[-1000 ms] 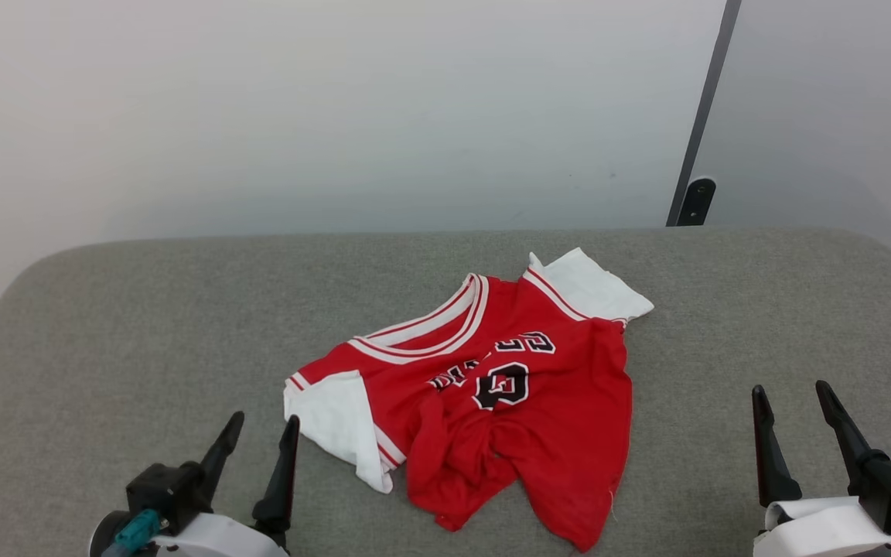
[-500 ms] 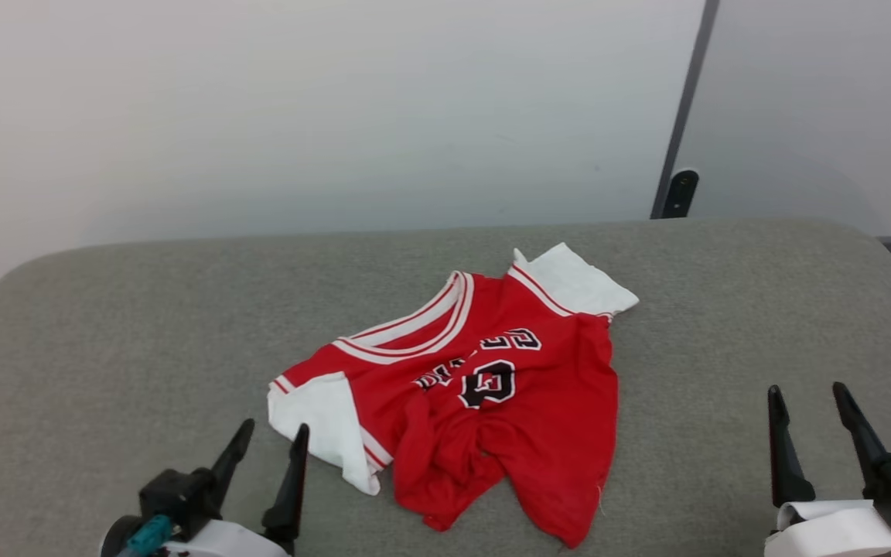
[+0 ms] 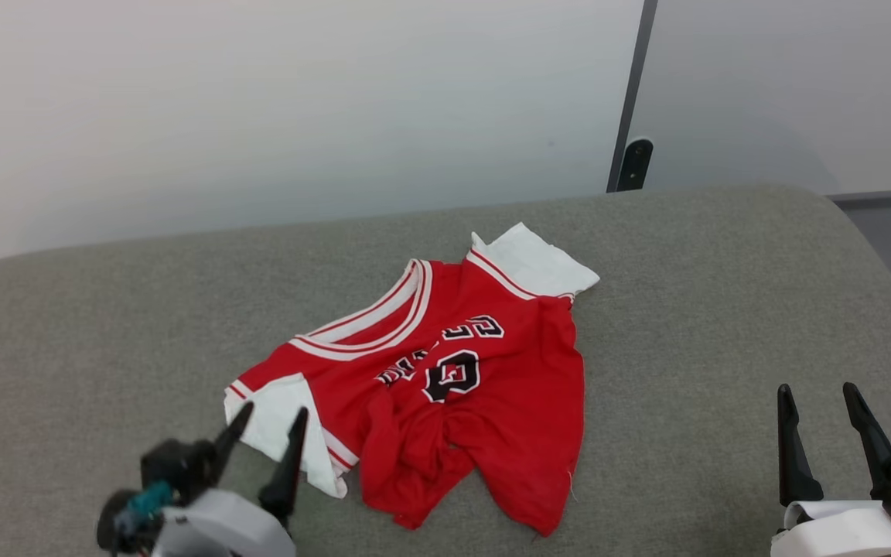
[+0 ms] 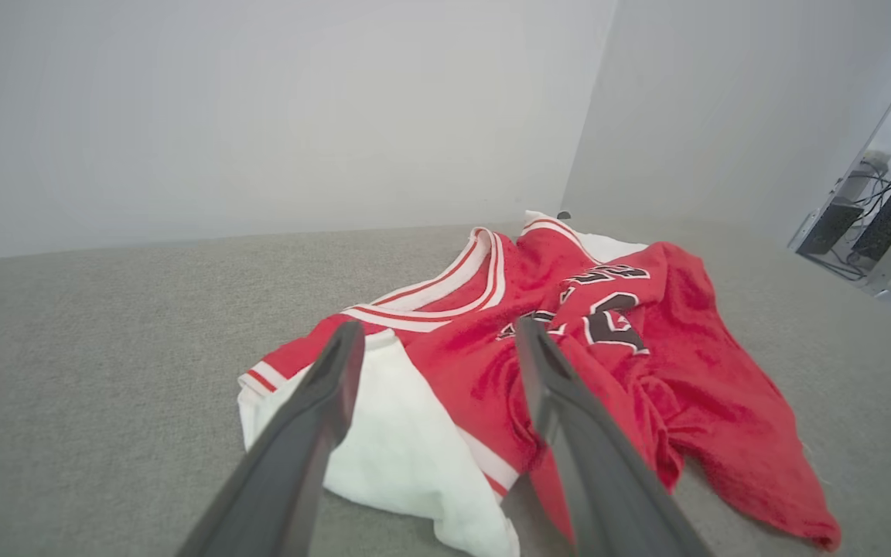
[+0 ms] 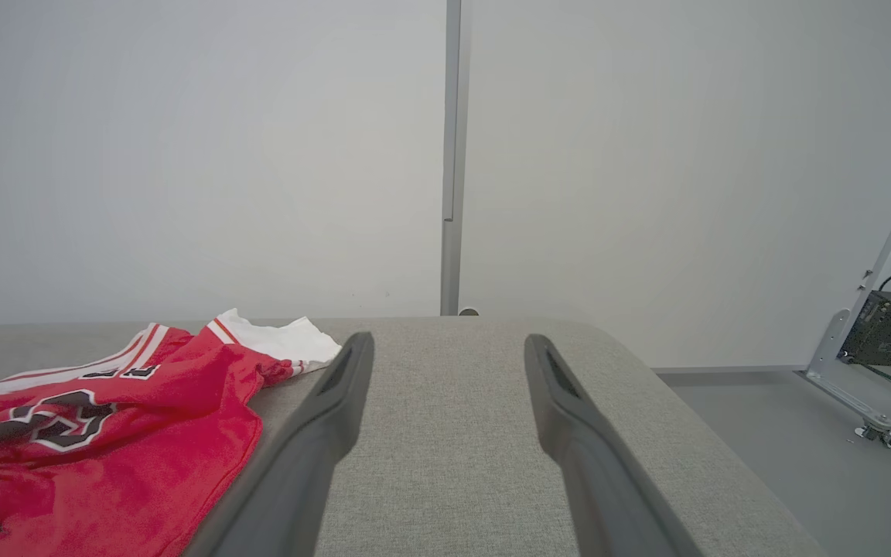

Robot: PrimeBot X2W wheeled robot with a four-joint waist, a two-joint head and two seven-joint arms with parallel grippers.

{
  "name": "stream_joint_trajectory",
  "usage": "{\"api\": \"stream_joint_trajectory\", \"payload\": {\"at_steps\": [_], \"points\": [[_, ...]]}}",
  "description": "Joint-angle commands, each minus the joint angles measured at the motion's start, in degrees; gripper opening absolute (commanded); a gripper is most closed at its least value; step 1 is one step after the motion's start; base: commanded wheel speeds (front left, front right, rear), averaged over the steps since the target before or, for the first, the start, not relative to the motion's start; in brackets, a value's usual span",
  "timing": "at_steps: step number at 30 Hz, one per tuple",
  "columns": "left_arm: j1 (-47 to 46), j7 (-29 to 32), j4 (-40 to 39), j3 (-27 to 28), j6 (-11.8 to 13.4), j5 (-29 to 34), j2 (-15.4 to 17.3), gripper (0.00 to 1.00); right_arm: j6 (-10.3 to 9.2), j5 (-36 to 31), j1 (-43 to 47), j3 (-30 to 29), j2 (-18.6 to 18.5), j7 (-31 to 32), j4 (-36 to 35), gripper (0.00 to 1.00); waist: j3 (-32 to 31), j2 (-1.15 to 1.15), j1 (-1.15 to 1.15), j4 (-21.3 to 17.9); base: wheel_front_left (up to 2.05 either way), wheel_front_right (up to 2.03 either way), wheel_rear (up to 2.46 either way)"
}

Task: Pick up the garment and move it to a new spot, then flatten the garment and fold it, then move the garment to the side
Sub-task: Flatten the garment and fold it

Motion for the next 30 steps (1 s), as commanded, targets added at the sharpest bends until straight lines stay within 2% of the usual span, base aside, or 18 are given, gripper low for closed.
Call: {"api": "stream_joint_trajectory", "payload": {"at_steps": [1,4,7,13,17,23,30], "points": [[-1.8,1.1,0.5,-0.3,-0.4,-0.5,1.3,1.00,0.00,0.4,-0.1,0.1,0.2,0.0,0.2,1.00,0.5,0.00,0.00,-0.3,0.00,0.00,0.00],[-4.6,4.7,1.6,-2.3,-0.3,-2.7,3.7,1.00,0.00,0.8,-0.7,0.4,0.2,0.0,0.5,1.00,1.2,0.00,0.00,-0.4,0.00,0.00,0.00],[-8.1,10.8,2.0,-5.3,-0.4,-8.5,6.9,1.00,-0.01,0.9,-1.3,0.9,0.2,0.0,1.0,1.00,1.9,0.00,0.00,-0.6,0.00,0.00,0.00],[-16.1,28.2,3.4,-11.3,-0.3,-20.9,13.8,1.00,0.00,1.5,-2.2,2.0,0.2,-0.1,2.1,1.00,3.3,0.00,0.00,-1.2,0.00,0.00,0.00],[-21.7,38.9,4.0,-15.5,-0.4,-25.7,18.2,1.00,0.00,2.1,-2.9,2.9,0.2,0.0,2.6,1.00,4.6,0.00,0.00,-2.0,0.00,0.00,0.00],[-28.1,47.0,6.0,-20.8,-0.3,-29.8,22.4,1.00,0.00,3.4,-3.7,3.6,0.2,0.0,3.1,1.00,6.4,0.00,0.00,-3.2,0.00,0.00,0.00],[-33.0,51.9,8.0,-28.4,-0.4,-31.3,24.5,1.00,0.00,4.9,-4.7,3.8,0.2,-0.1,3.8,1.00,8.4,0.00,0.00,-4.3,0.00,0.00,0.00]]}}
